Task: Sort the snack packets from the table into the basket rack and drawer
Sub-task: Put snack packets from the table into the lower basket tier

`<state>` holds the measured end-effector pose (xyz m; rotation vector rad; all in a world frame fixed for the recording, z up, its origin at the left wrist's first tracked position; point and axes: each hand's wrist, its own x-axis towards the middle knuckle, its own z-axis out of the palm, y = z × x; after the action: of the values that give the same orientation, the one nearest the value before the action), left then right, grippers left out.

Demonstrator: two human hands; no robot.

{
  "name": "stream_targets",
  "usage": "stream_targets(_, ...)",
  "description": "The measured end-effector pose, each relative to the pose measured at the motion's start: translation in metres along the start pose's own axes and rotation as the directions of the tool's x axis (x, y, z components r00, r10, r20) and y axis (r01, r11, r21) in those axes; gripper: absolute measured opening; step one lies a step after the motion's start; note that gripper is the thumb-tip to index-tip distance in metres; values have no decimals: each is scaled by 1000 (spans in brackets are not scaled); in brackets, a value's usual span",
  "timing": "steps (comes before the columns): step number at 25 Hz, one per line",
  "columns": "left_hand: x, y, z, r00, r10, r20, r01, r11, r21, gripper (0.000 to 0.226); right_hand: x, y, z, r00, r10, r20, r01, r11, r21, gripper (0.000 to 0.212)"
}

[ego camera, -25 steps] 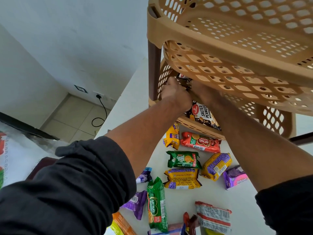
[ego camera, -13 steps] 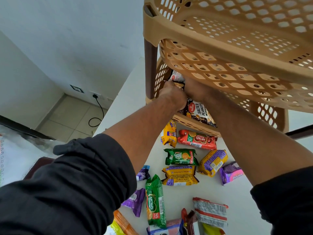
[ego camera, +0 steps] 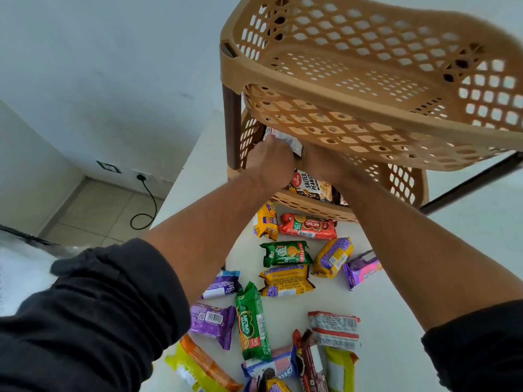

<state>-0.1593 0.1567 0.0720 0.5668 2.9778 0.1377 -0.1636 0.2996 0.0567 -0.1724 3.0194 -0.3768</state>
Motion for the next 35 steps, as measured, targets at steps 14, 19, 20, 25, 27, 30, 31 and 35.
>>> stream_targets(14,-134,-29,58,924,263,-276,-339,899,-277,18,-163,-11,-9,953,59,-296,-60,998,5,33)
stream_targets(19,-139,-23,76,922,361,-143,-386,890,-242,28,-207,-12,8,924,67,-376,-101,992,-70,18)
stream_targets(20,-139,-18,78,916,381,-128,-401,884,-240,30,-214,-12,12,915,135,-379,-160,987,-35,18)
stream_targets(25,-133,-1,85,922,371,-109,-387,892,-236,35,-228,-22,34,837,491,-240,-451,869,205,32)
stream_targets(27,-128,3,88,919,375,-118,-393,886,-244,39,-227,-28,41,809,562,-174,-523,823,223,33)
stream_targets(30,-117,11,91,901,416,-124,-433,876,-212,40,-220,-35,47,777,616,-128,-581,781,230,34)
stream_targets(31,-113,14,92,894,432,-123,-448,875,-183,38,-218,-36,48,772,624,-123,-592,775,221,35)
stream_targets(35,-100,23,93,899,430,-80,-435,898,-65,37,-210,-41,53,756,648,-97,-634,761,139,43)
